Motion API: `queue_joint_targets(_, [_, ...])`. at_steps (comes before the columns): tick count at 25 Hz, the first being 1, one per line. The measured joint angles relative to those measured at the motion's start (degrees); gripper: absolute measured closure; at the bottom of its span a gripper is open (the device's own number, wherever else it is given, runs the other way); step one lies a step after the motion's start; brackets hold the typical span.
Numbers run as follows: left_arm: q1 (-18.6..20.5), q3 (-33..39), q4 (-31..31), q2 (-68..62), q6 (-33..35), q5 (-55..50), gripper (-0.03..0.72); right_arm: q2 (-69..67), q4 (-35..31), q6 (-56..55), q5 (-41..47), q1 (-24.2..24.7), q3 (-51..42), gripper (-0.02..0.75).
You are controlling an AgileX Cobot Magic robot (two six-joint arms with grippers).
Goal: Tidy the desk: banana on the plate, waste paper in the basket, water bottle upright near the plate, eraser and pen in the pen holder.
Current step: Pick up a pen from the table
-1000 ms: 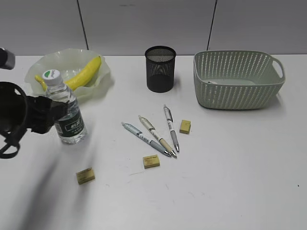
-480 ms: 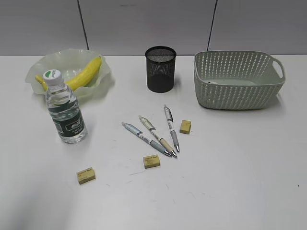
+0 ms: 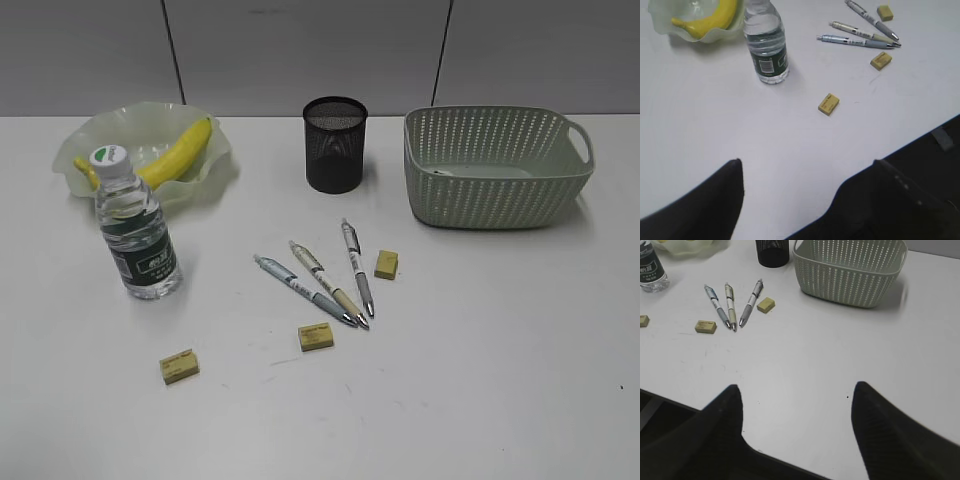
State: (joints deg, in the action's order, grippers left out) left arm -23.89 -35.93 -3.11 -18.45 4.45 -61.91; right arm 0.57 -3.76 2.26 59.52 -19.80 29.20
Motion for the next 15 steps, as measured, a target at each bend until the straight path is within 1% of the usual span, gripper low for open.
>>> queue_joint_targets(4, [0.0, 4.2, 0.2, 4.9, 0.0, 0.2, 0.102, 0.0, -0.1, 0.0, 0.0, 0.0, 0.0, 0.201])
queue_joint_targets(9, [0.1, 5.0, 0.2, 7.1, 0.0, 0.8, 0.105, -1.6, -0.3, 1.5, -0.1, 0.0, 0.0, 0.201])
queue_joint_targets(12, [0.1, 5.0, 0.2, 7.2, 0.0, 1.0, 0.104, -8.0, -0.7, 4.4, -1.8, 0.0, 1.0, 0.201])
queue_joint_targets(15, [0.1, 5.0, 0.2, 7.5, 0.0, 1.0, 0.104, -18.3, -1.3, 6.7, -6.8, 0.0, 3.3, 0.201])
